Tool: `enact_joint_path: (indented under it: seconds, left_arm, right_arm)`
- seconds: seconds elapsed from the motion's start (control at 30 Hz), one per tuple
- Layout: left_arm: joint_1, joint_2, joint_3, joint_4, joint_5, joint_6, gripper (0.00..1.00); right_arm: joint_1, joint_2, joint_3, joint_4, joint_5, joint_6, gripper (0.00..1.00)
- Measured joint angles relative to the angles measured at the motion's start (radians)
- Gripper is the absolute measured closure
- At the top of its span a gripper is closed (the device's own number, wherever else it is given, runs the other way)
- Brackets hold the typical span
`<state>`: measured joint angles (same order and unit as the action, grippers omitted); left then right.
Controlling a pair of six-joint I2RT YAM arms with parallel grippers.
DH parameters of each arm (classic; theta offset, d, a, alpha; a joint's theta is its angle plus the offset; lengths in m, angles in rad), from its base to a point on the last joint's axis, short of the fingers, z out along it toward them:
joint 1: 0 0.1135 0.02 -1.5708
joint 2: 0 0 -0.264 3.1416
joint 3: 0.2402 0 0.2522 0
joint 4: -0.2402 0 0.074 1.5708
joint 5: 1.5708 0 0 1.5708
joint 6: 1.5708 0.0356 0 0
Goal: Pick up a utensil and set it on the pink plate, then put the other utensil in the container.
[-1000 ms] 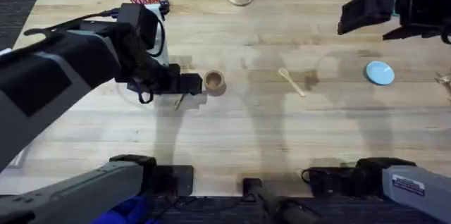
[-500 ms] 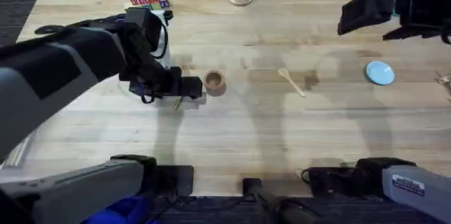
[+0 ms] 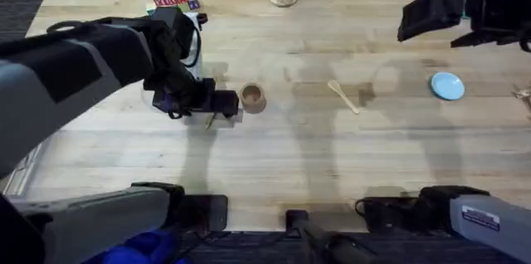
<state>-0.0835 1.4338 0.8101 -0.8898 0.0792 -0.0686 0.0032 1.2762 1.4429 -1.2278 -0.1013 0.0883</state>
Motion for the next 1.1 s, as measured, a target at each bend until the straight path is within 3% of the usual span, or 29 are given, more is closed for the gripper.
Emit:
enact_joint_path:
  seconds: [0.23,0.53,0.83,1.1]
  left_arm:
    - [-0.063,0.009,0.000,-0.012,-0.074,-0.011,0.006]
    - [-0.065,0.009,0.000,-0.013,-0.077,-0.021,0.022]
    - [-0.070,0.009,0.000,-0.018,-0.072,-0.026,0.519]
    - [-0.070,0.009,0.000,-0.019,-0.072,-0.039,0.758]
  right_arm:
    - [0.000,0.000,0.000,0.000,0.000,0.000,0.005]
    - [0.000,0.000,0.000,0.000,0.000,0.000,0.005]
    - [0.000,0.000,0.000,0.000,0.000,0.000,0.005]
    - [0.000,0.000,0.000,0.000,0.000,-0.003,0.005]
